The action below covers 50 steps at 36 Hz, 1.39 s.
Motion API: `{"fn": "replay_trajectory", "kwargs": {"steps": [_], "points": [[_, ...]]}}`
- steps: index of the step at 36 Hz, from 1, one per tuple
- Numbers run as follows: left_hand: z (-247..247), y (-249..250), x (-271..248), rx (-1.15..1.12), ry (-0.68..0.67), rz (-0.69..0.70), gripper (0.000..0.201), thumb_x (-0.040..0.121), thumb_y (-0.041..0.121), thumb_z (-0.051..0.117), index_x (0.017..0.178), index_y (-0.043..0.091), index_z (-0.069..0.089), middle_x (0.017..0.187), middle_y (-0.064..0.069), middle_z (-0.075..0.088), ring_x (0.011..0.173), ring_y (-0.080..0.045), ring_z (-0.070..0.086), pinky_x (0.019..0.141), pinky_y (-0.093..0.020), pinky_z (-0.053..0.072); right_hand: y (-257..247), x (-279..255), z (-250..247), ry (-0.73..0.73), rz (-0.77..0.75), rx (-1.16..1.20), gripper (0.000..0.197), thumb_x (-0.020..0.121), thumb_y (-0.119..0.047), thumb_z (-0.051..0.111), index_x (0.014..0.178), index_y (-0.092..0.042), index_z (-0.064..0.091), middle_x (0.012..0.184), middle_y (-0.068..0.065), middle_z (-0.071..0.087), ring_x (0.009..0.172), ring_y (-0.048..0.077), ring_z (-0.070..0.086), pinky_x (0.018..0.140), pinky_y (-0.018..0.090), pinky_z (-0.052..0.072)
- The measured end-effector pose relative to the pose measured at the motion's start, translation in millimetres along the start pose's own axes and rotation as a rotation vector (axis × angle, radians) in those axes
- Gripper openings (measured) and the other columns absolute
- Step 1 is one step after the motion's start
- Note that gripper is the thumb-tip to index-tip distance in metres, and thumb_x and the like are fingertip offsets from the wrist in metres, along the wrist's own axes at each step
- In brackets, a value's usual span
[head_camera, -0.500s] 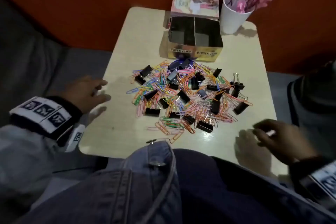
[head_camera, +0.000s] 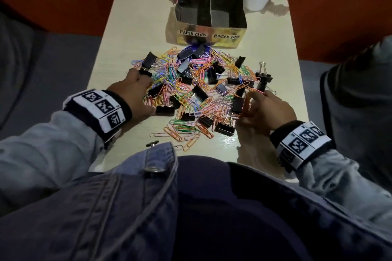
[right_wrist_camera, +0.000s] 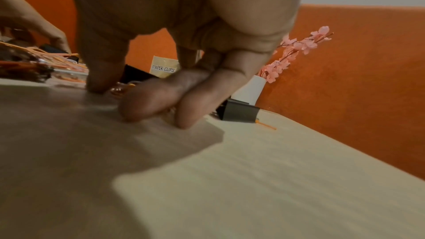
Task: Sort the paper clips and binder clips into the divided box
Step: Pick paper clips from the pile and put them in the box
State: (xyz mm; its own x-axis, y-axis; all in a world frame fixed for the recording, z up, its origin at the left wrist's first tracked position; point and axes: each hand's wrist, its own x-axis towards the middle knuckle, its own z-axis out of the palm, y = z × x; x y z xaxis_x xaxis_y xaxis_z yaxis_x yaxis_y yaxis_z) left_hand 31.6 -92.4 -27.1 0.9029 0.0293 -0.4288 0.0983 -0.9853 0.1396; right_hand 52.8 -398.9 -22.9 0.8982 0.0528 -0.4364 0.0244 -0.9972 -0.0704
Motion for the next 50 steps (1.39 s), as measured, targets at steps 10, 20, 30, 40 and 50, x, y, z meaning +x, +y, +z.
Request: {"fn": "replay_trajectory", "kwargs": {"steps": [10, 20, 30, 40, 50], "points": [[0, 18, 22, -0.011, 0.020, 0.080, 0.041, 0.087, 0.021, 0.062, 0.123, 0.017, 0.044, 0.128, -0.011, 0.040, 0.101, -0.037, 0.056, 0.081, -0.038, 0.044, -8, 10, -7, 0.024, 0.018, 0.041, 0.051, 0.076, -0.041, 0.070, 0.120, -0.023, 0.052, 0.123, 0.011, 0.043, 0.101, 0.037, 0.058, 0.084, 0.036, 0.046], [-2, 42, 24, 0.104, -0.017, 0.137, 0.035, 0.089, 0.006, 0.052, 0.122, 0.009, 0.042, 0.118, -0.015, 0.049, 0.098, -0.037, 0.057, 0.078, -0.039, 0.045, -24, 13, -4, 0.034, -0.112, -0.080, 0.041, 0.077, -0.036, 0.068, 0.115, -0.026, 0.056, 0.119, 0.007, 0.054, 0.103, 0.035, 0.058, 0.079, 0.037, 0.048], [-37, 22, 37, -0.291, -0.056, 0.112, 0.006, 0.088, 0.014, 0.056, 0.089, 0.019, 0.054, 0.081, 0.000, 0.057, 0.067, -0.019, 0.051, 0.058, -0.026, 0.037, -23, 20, -7, 0.019, -0.125, -0.061, 0.028, 0.080, -0.029, 0.066, 0.104, -0.019, 0.057, 0.107, 0.009, 0.062, 0.099, 0.033, 0.058, 0.071, 0.033, 0.042], [-122, 43, 83, -0.554, 0.175, 0.281, 0.026, 0.085, 0.007, 0.059, 0.070, 0.027, 0.054, 0.061, 0.002, 0.059, 0.034, 0.005, 0.050, 0.043, -0.016, 0.043, -6, 20, -14, 0.019, -0.069, 0.342, 0.032, 0.071, -0.009, 0.071, 0.058, -0.025, 0.047, 0.060, -0.010, 0.052, 0.069, 0.021, 0.054, 0.063, 0.026, 0.036], [-140, 92, 169, -0.161, 0.187, 0.295, 0.008, 0.088, 0.018, 0.059, 0.095, 0.021, 0.063, 0.113, -0.010, 0.068, 0.086, -0.022, 0.055, 0.077, -0.029, 0.043, 11, 20, -10, 0.009, -0.101, 0.598, 0.017, 0.071, 0.007, 0.068, 0.067, -0.008, 0.062, 0.063, 0.002, 0.066, 0.055, 0.012, 0.056, 0.055, 0.012, 0.042]]}}
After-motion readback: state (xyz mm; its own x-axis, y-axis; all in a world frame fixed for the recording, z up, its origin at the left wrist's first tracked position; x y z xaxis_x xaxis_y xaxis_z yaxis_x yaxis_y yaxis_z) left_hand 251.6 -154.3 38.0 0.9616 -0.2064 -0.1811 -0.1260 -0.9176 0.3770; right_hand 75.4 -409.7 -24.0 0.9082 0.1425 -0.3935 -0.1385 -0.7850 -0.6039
